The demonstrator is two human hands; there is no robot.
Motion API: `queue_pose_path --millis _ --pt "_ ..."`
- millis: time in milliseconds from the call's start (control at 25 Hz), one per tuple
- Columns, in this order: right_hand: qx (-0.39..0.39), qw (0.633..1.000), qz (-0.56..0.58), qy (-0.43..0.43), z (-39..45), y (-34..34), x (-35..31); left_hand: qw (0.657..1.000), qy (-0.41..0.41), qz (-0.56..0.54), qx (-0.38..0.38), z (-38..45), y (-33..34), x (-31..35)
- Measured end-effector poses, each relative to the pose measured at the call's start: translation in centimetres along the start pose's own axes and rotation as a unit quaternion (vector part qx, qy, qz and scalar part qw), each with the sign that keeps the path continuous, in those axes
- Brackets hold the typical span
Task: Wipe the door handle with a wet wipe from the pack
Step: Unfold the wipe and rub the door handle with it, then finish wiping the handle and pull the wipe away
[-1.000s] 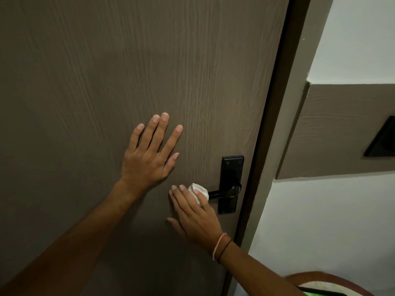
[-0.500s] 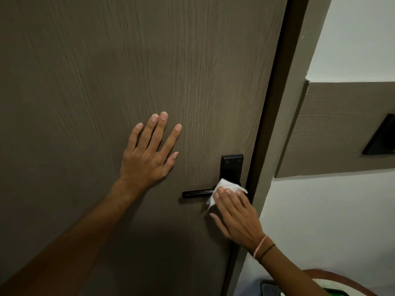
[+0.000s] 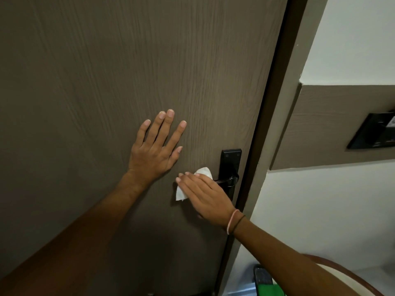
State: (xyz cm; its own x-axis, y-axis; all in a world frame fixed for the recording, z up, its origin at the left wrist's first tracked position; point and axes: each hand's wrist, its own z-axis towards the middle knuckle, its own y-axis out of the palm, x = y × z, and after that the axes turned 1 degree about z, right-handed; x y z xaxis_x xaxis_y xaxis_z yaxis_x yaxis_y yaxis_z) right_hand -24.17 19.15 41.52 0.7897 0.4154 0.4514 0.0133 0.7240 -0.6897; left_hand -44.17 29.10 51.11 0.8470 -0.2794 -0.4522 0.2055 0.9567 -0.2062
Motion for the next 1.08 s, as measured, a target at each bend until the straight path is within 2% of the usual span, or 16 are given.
queue_pose_path --millis 160,240,360,440,520,600,640,760,800,840,880,920,960,1000,1080 --pt "0.014 0.999 -0.018 -0.042 0.1 -1.3 -0.1 1.0 0.004 -0.022 -0.001 0.2 -0.5 -0.1" --pt "-0.003 1.0 -0.013 -0.015 -1.8 -2.4 0.7 0.999 0.007 -0.035 -0.007 0.1 -0.7 -0.1" --pt "-0.041 0.99 -0.005 0.137 -5.7 -3.8 1.7 0.999 0.003 -0.042 -0.026 0.1 -1.0 -0.1" --pt "-0.038 0.968 0.002 0.249 -7.3 -4.2 1.3 0.998 -0.009 -0.041 -0.042 0.2 -1.7 0.2" --pt "-0.053 0.944 0.029 0.325 -8.0 -4.5 -0.5 0.996 -0.025 -0.052 -0.062 0.2 -2.7 0.9" --pt "-0.076 0.902 0.157 0.395 -7.6 -5.2 -3.6 0.993 -0.038 -0.071 -0.092 0.5 -4.1 1.5" --pt "-0.087 0.885 0.215 0.403 -6.7 -5.7 -5.1 0.989 -0.047 -0.081 -0.112 0.6 -4.8 1.8" --pt "-0.079 0.839 0.415 0.344 -4.3 -7.8 -9.2 0.974 -0.097 -0.134 -0.156 0.6 -7.3 3.2" --pt "-0.058 0.796 0.476 0.37 -3.5 -9.0 -9.8 0.963 -0.126 -0.174 -0.163 0.2 -8.5 4.1" --pt "-0.024 0.731 0.538 0.419 -3.0 -10.5 -9.8 0.946 -0.164 -0.228 -0.164 -0.4 -9.7 5.3" --pt "-0.002 0.683 0.569 0.458 -3.3 -11.8 -9.2 0.916 -0.213 -0.295 -0.167 -0.9 -11.2 6.6" --pt "0.009 0.624 0.606 0.493 -4.2 -13.1 -8.5 0.871 -0.276 -0.365 -0.18 -1.4 -12.7 8.1" --pt "0.008 0.559 0.641 0.526 -5.6 -14.0 -7.5 0.808 -0.35 -0.426 -0.209 -1.8 -14.2 9.6" --pt "0.004 0.48 0.676 0.559 -7.1 -14.8 -6.3 0.72 -0.429 -0.482 -0.256 -2.0 -15.6 11.2" --pt "-0.002 0.324 0.724 0.609 -10.8 -16.4 -3.2 0.493 -0.537 -0.582 -0.36 -1.7 -17.8 15.2"
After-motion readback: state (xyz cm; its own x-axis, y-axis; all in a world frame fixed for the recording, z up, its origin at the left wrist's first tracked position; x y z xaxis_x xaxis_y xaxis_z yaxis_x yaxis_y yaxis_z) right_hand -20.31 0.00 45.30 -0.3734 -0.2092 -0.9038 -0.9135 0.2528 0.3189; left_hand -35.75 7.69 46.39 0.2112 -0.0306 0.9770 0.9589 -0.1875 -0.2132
